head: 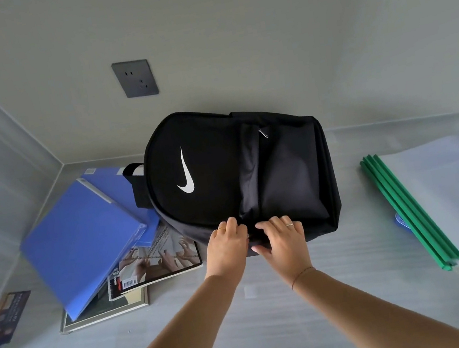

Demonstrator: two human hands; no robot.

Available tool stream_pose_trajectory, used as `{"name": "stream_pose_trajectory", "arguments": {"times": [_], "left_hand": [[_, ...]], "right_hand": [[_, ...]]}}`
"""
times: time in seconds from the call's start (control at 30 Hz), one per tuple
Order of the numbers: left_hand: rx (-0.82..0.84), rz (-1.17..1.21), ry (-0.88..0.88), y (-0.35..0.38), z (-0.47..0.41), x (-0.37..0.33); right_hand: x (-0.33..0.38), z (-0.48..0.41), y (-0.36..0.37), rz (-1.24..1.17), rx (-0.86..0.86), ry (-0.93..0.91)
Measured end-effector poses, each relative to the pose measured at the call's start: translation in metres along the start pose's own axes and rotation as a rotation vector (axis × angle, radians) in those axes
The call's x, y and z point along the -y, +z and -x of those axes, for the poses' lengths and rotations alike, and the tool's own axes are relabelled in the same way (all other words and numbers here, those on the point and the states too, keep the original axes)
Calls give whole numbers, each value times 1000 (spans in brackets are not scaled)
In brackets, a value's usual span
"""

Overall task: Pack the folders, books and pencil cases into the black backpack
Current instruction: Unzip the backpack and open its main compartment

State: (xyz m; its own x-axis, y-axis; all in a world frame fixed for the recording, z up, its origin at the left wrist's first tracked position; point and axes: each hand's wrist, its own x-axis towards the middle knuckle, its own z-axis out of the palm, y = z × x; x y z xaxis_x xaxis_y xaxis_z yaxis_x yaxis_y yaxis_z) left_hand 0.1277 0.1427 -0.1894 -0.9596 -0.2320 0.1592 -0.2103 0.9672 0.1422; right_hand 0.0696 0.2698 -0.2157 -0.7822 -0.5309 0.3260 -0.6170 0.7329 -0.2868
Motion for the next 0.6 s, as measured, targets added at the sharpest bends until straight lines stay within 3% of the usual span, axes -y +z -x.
{"name": "stream_pose_trajectory", "arguments": {"times": [0.1, 0.23, 0.4, 0.6], "left_hand": [[-23, 34, 0, 0, -1, 3], [-103, 328, -191, -6, 6, 7], [-175, 542, -251, -31, 15, 3], [-254, 534, -293, -57, 7, 9]], "right_hand": [[-3, 4, 3, 19, 0, 10], [-3, 4, 7, 13, -53, 2], [16, -5, 1, -48, -124, -27], [18, -22, -10, -91, -138, -12]]}}
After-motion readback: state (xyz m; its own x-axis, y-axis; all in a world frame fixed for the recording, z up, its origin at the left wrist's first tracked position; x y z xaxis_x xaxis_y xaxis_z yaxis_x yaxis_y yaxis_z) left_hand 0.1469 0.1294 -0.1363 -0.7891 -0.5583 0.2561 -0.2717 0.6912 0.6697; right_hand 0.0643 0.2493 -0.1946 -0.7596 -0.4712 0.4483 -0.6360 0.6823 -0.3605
